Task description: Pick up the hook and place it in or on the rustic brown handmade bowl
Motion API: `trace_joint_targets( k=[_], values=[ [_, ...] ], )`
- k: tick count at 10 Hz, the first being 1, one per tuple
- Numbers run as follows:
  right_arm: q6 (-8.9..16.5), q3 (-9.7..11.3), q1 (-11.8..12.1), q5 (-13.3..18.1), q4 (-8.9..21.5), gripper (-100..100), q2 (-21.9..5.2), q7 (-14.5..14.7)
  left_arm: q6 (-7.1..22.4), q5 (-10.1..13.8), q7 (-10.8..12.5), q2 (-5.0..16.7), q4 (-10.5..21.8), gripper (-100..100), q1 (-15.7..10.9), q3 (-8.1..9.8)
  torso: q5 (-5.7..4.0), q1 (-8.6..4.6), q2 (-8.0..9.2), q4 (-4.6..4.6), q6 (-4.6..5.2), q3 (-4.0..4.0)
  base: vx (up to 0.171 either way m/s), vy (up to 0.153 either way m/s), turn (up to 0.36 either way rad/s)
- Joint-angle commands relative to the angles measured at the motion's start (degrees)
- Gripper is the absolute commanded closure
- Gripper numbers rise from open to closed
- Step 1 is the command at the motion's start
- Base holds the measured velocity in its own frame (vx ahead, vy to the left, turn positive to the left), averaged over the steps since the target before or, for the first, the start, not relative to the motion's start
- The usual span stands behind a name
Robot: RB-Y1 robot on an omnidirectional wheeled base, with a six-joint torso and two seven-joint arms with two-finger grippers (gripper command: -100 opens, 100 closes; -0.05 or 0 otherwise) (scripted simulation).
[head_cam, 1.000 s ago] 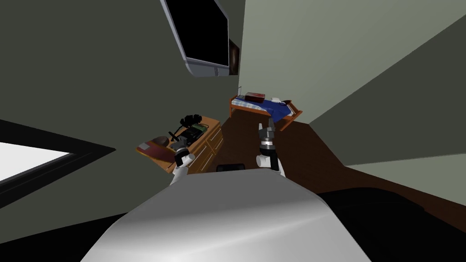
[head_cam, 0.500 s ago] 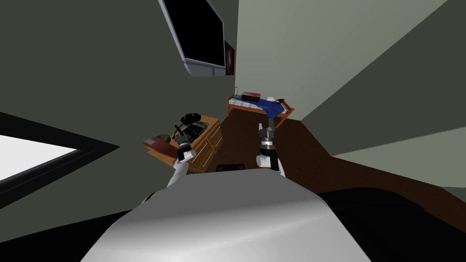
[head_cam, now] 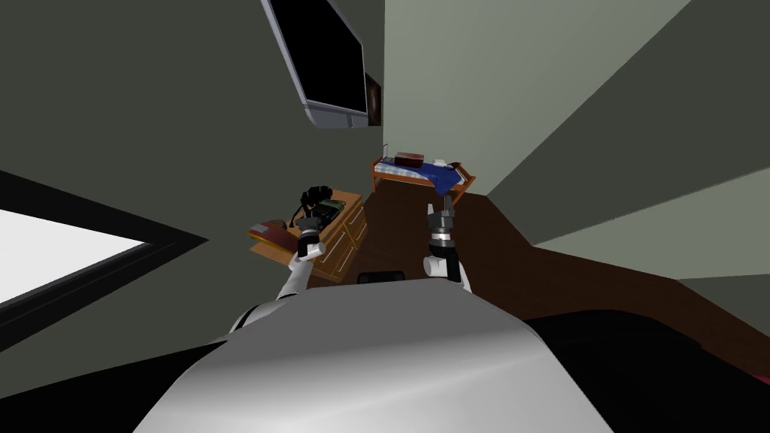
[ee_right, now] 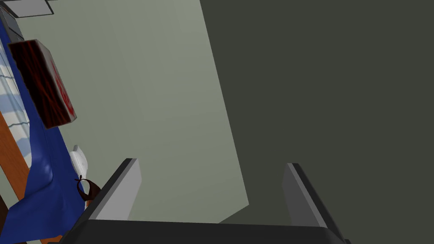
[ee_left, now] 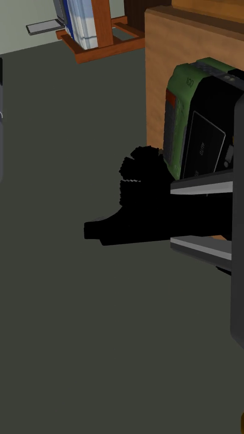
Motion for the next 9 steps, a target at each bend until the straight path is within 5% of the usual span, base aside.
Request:
trace_joint_targets(
  k=[1,9],
  values=[
    [0.0,0.0,0.0,0.0,0.0,0,0.0,0.0,0.4,-2.9,0.2,1.2,1.7,100,-2.4,-1.61,0.00,0.00,0.00,0.00,0.00,0.00,-0.104,0.118,-0.141],
    [0.0,0.0,0.0,0.0,0.0,0,0.0,0.0,4.1,-14.3,0.0,5.1,4.6,100,-9.7,-6.47,-0.12,-0.01,0.10,0.07,0.12,0.08,-0.138,0.125,-0.133]
  ],
)
